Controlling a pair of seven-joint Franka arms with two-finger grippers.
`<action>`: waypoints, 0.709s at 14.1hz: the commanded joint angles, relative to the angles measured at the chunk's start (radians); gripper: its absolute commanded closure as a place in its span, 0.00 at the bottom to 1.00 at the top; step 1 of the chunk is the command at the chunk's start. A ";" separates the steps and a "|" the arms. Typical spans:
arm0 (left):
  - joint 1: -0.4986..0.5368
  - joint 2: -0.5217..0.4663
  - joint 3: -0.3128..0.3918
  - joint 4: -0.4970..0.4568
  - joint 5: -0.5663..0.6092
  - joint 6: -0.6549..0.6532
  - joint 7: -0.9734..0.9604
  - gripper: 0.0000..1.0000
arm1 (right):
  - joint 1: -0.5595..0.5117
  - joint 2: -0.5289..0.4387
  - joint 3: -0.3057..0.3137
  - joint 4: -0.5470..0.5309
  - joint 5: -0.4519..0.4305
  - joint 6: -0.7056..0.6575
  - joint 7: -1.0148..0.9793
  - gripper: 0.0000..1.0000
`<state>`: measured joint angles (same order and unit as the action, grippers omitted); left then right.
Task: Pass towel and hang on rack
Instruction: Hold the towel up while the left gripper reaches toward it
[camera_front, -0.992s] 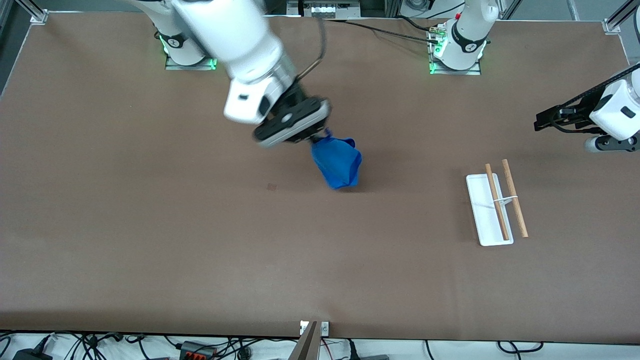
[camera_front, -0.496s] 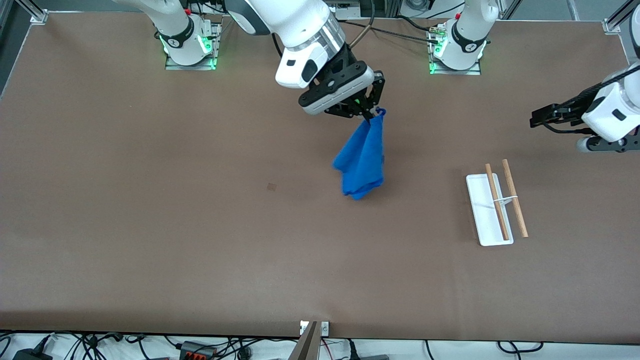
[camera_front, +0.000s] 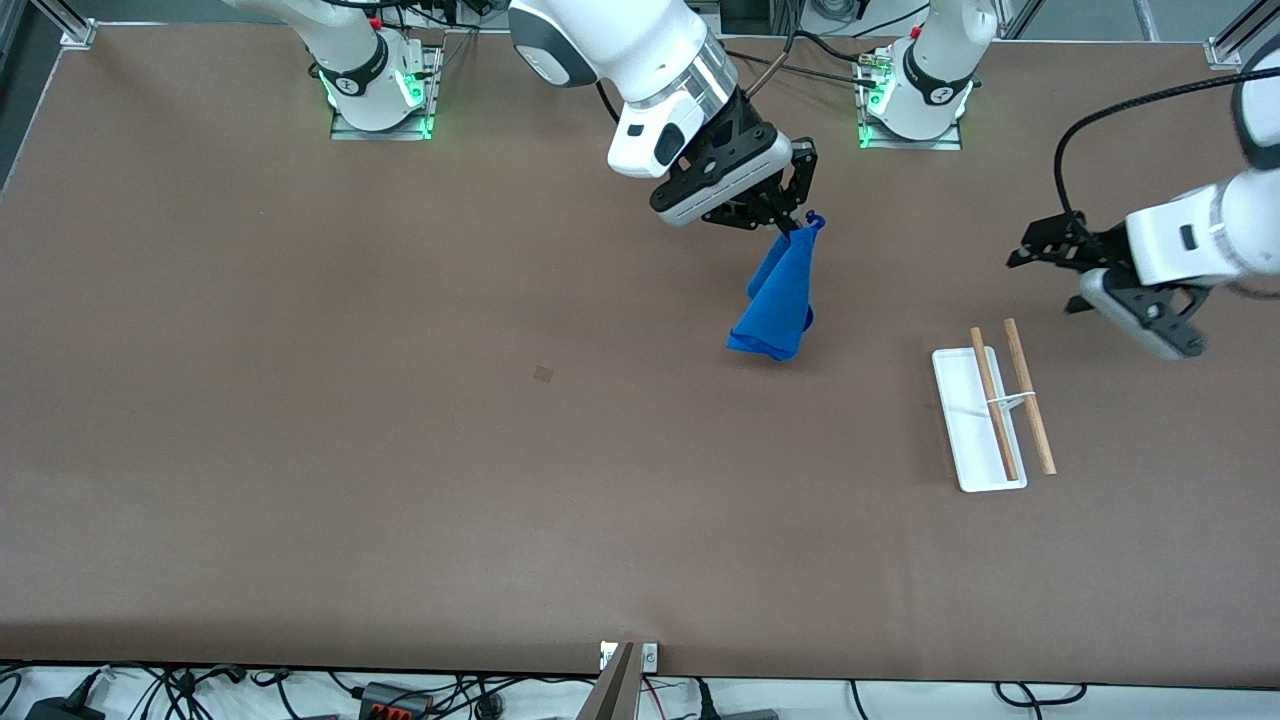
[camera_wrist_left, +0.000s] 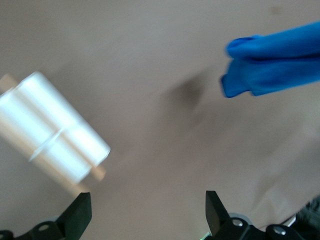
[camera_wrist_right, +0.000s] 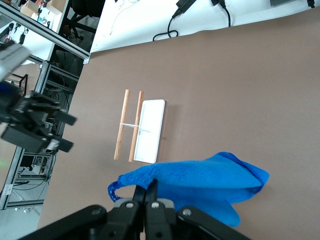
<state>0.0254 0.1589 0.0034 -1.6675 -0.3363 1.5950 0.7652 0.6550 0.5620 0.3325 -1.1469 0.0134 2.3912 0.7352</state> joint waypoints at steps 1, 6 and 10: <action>0.005 0.089 0.000 0.009 -0.153 0.017 0.305 0.00 | 0.003 0.015 0.002 0.035 0.008 0.002 0.016 1.00; 0.007 0.212 0.000 -0.003 -0.352 0.017 0.809 0.00 | 0.003 0.013 0.002 0.033 0.005 0.002 0.020 1.00; 0.001 0.290 -0.002 -0.060 -0.521 0.016 1.080 0.00 | 0.003 0.013 0.000 0.032 0.000 0.003 0.021 1.00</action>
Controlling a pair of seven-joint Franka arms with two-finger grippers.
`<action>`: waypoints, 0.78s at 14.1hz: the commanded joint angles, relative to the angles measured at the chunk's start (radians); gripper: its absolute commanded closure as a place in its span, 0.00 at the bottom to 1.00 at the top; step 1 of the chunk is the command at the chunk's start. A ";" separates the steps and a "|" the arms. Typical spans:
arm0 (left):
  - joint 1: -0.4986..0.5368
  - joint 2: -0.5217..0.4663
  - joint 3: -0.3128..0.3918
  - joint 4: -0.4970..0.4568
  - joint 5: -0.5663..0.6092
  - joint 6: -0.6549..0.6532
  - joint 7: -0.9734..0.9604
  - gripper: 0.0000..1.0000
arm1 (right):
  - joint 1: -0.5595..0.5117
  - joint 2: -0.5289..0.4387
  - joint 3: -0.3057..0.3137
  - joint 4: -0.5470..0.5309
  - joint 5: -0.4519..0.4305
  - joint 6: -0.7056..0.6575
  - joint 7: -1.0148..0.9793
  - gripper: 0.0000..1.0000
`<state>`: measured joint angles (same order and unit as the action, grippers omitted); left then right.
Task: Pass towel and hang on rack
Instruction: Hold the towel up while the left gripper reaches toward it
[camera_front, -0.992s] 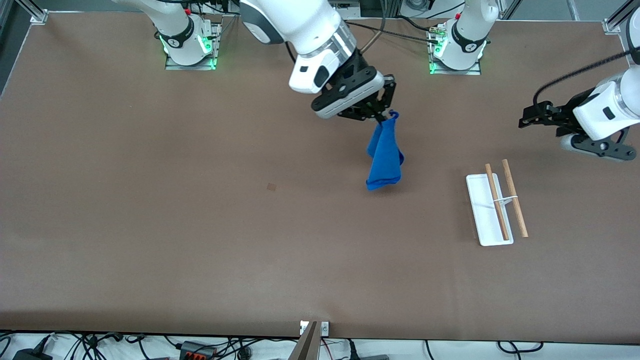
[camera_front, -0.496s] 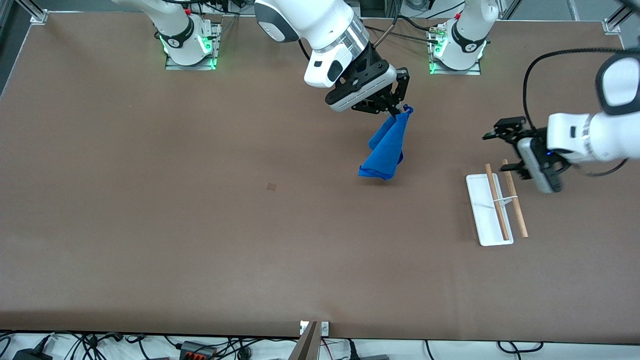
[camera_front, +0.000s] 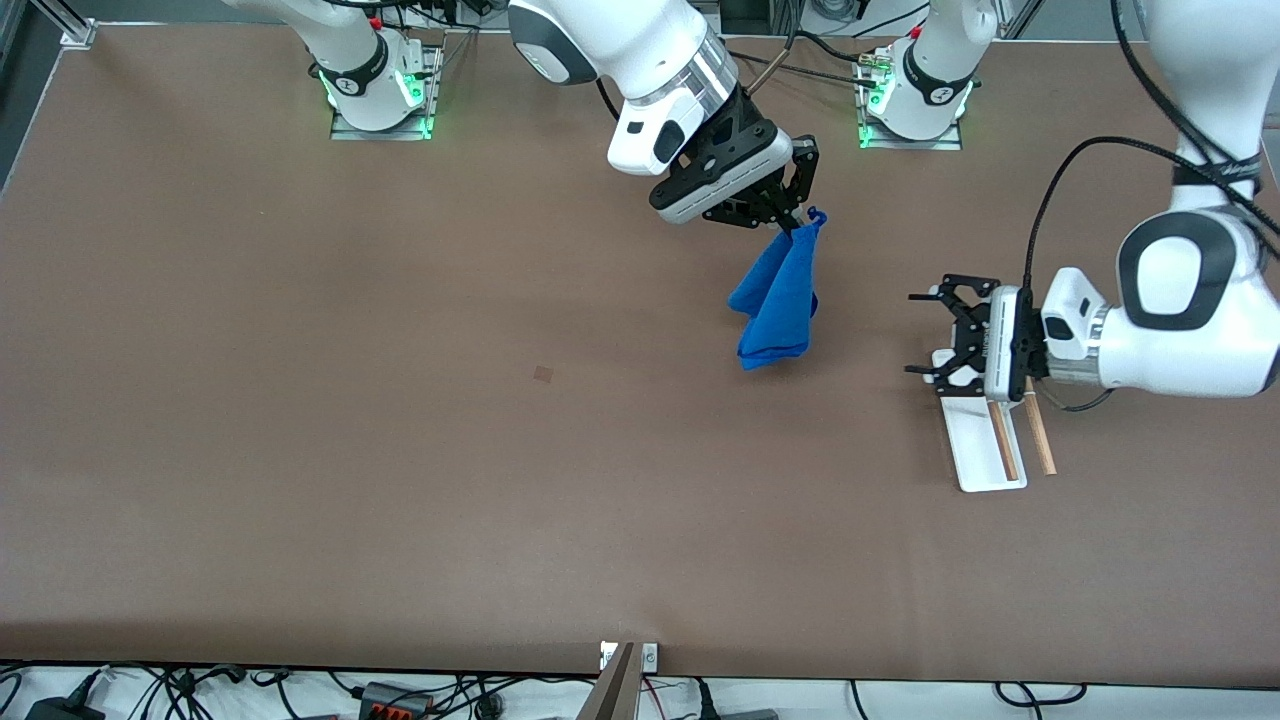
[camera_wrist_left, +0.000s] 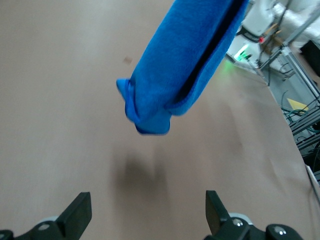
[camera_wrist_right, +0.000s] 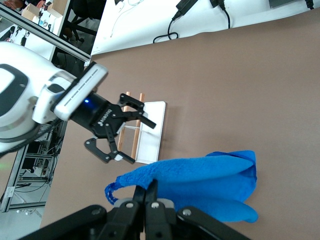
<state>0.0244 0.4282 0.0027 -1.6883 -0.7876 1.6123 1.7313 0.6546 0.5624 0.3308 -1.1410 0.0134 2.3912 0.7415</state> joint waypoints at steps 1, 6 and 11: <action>0.002 0.029 -0.003 -0.068 -0.096 0.003 0.120 0.00 | 0.003 0.013 0.002 0.024 0.000 0.002 0.013 1.00; -0.008 0.061 -0.023 -0.166 -0.272 0.012 0.250 0.00 | 0.002 0.013 0.002 0.024 -0.001 0.002 0.013 1.00; -0.038 0.076 -0.030 -0.185 -0.369 0.023 0.312 0.00 | 0.002 0.013 0.002 0.023 -0.004 0.002 0.015 1.00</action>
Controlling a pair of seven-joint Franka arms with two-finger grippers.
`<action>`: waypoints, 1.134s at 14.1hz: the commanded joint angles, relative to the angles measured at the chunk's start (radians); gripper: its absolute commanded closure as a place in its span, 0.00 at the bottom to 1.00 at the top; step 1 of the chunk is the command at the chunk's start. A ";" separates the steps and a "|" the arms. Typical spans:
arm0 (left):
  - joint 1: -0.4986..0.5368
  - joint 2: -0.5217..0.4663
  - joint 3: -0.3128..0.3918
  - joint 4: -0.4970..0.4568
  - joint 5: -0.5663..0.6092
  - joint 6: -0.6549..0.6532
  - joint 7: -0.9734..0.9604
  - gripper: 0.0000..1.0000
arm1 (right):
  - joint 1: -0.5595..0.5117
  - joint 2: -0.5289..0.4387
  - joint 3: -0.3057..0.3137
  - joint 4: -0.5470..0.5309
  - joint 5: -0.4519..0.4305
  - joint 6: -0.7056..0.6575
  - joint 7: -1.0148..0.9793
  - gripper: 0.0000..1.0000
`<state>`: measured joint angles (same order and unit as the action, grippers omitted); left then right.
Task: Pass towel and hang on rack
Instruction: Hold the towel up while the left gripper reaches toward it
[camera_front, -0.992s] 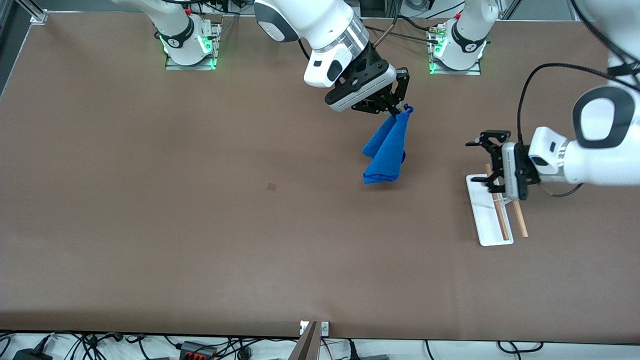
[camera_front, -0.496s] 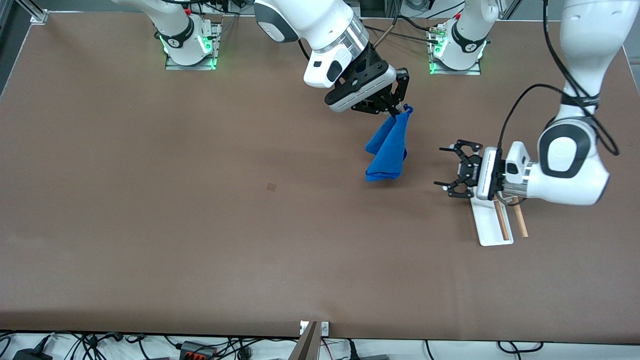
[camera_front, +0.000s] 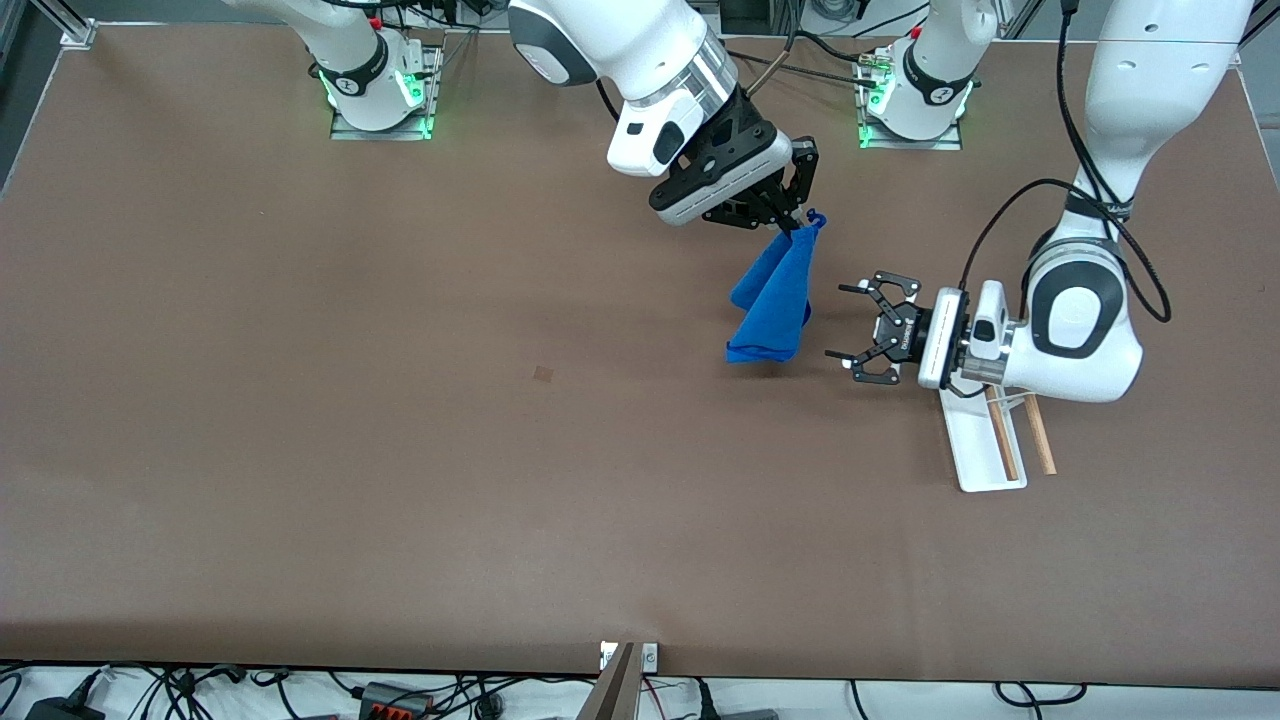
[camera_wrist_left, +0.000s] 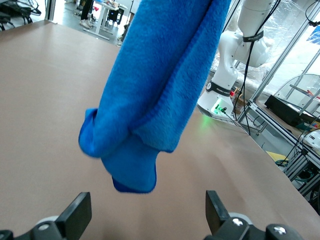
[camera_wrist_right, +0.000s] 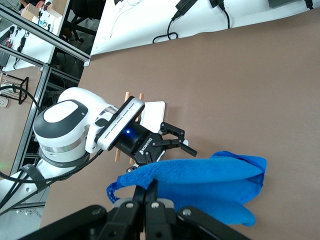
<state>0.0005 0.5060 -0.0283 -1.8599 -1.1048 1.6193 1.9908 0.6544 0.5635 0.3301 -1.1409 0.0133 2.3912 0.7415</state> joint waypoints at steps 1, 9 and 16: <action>-0.019 0.003 -0.001 -0.013 -0.076 0.016 0.060 0.00 | 0.002 0.012 0.003 0.023 -0.004 0.002 0.013 1.00; -0.073 0.006 -0.022 -0.008 -0.173 0.031 0.065 0.13 | 0.002 0.012 0.001 0.018 -0.007 0.003 0.012 1.00; -0.102 0.014 -0.022 -0.005 -0.213 0.025 0.066 0.62 | 0.002 0.012 0.001 0.018 -0.007 0.003 0.009 1.00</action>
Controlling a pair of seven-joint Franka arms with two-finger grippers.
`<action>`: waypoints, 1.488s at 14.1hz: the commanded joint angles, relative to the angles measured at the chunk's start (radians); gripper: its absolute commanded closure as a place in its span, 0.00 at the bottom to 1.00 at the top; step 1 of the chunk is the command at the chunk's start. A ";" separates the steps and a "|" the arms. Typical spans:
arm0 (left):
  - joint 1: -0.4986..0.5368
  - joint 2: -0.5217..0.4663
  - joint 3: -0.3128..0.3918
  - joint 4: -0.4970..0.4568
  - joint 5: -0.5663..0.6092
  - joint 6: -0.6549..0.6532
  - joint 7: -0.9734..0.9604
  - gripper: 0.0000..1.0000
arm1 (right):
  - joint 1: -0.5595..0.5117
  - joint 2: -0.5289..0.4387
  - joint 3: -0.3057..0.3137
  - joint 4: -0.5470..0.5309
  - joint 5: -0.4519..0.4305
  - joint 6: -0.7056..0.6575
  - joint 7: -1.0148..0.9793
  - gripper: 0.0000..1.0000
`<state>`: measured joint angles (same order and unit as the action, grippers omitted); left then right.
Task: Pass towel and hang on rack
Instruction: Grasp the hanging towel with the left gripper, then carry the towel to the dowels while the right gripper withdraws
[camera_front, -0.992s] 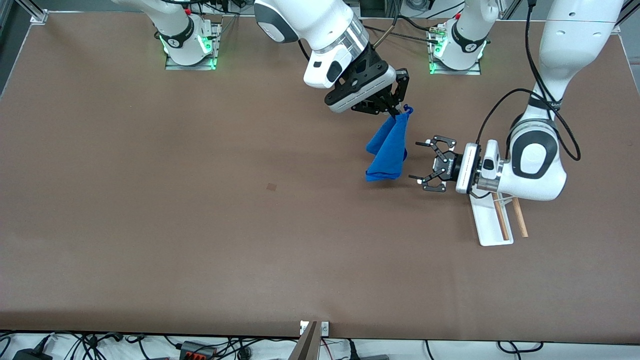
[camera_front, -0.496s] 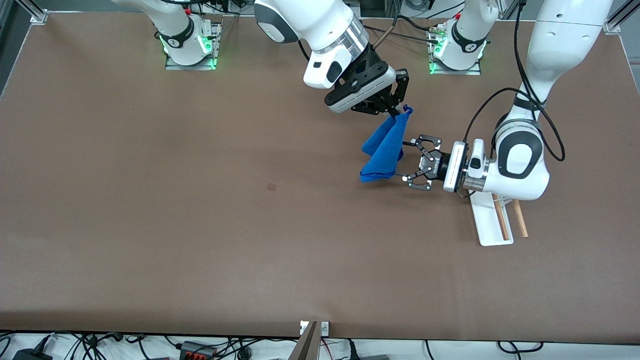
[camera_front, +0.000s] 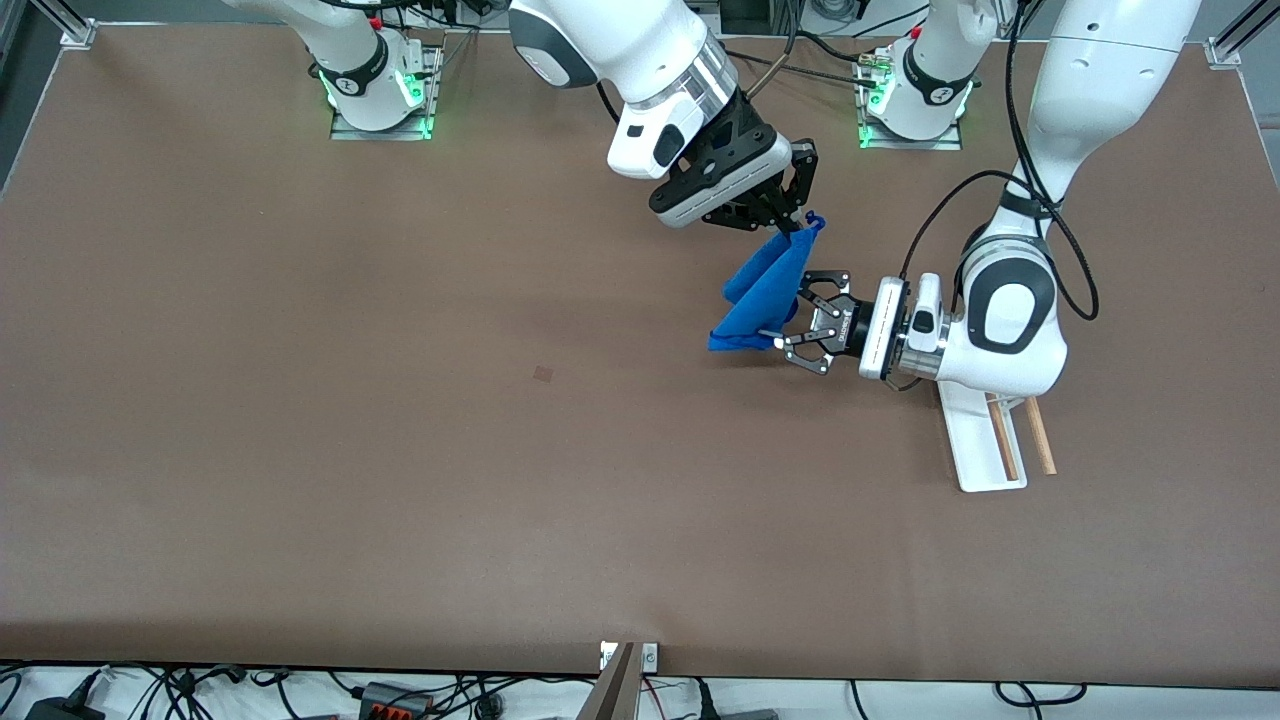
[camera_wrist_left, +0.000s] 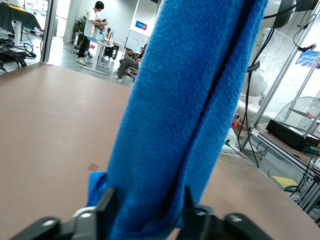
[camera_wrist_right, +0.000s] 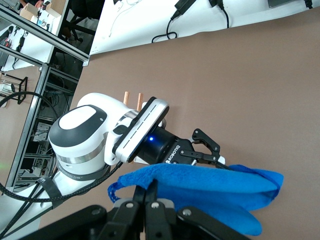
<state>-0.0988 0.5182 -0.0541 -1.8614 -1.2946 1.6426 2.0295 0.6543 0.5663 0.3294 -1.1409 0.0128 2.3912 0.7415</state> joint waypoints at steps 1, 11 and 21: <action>-0.002 0.005 0.003 -0.002 -0.022 0.000 0.028 0.76 | 0.002 0.009 0.002 0.018 -0.007 0.003 0.009 1.00; 0.010 -0.003 0.011 0.096 0.139 0.005 -0.211 0.99 | -0.024 0.003 -0.012 -0.017 -0.008 -0.009 0.001 0.00; 0.137 -0.047 0.028 0.249 0.549 -0.127 -0.489 0.99 | -0.286 -0.008 -0.026 -0.057 -0.154 -0.513 -0.242 0.00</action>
<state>-0.0032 0.4867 -0.0228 -1.6186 -0.8026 1.5397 1.5737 0.4313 0.5707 0.2926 -1.1783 -0.1286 1.9548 0.5813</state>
